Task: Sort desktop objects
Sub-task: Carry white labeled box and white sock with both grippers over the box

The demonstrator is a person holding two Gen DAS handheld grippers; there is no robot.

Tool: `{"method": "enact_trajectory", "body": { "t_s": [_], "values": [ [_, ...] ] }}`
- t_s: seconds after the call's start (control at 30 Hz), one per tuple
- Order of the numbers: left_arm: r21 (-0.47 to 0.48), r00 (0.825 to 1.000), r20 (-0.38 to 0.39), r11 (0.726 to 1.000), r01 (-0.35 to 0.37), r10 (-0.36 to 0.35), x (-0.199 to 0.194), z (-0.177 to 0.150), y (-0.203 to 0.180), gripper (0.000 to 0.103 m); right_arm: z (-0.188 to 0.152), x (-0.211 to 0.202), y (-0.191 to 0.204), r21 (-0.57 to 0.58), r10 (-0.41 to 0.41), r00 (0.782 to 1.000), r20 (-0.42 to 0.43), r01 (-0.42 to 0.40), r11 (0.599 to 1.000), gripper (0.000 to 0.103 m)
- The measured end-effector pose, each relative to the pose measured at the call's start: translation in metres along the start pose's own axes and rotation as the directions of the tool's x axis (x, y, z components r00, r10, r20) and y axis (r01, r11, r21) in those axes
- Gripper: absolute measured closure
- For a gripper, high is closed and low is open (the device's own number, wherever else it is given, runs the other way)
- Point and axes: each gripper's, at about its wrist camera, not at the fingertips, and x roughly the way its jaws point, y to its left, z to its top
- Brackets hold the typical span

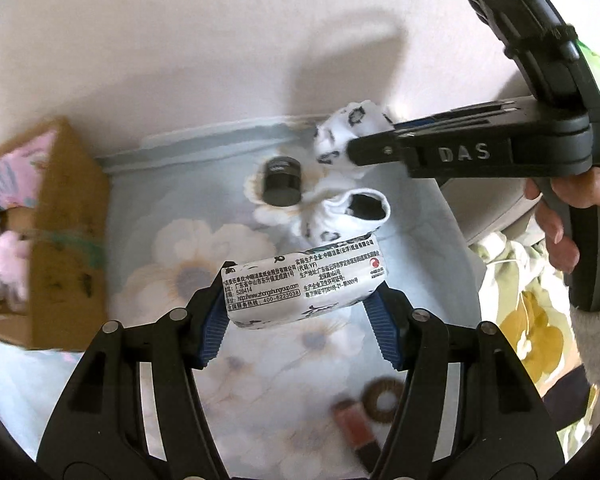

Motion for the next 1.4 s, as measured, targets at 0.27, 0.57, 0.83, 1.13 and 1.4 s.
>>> {"method": "enact_trajectory", "body": {
  "t_s": [0.27, 0.57, 0.83, 1.13, 1.4],
  "values": [
    [0.004, 0.999, 0.048, 1.000, -0.010, 0.010, -0.054, 0.018, 0.050, 0.044, 0.019, -0.031, 0.005, -0.026, -0.020, 0.999, 0.031, 0.021, 0.999, 0.085],
    [0.041, 0.994, 0.107, 0.998, -0.040, 0.036, -0.109, 0.046, 0.105, 0.044, 0.036, -0.060, 0.062, -0.114, -0.030, 0.996, 0.081, 0.039, 0.993, 0.085],
    [0.035, 0.992, 0.115, 0.998, -0.058, 0.053, -0.149, 0.056, 0.171, 0.044, 0.067, -0.078, 0.127, -0.176, 0.016, 0.991, 0.135, 0.008, 0.984, 0.085],
    [0.034, 0.990, 0.086, 0.993, -0.114, 0.111, -0.156, 0.059, 0.248, 0.044, 0.099, -0.070, 0.192, -0.242, 0.076, 0.987, 0.140, -0.040, 0.969, 0.085],
    [0.048, 0.990, 0.012, 0.989, -0.139, 0.139, -0.135, 0.056, 0.305, 0.044, 0.119, -0.026, 0.242, -0.290, 0.097, 0.993, 0.064, -0.074, 0.954, 0.085]
  ]
}}
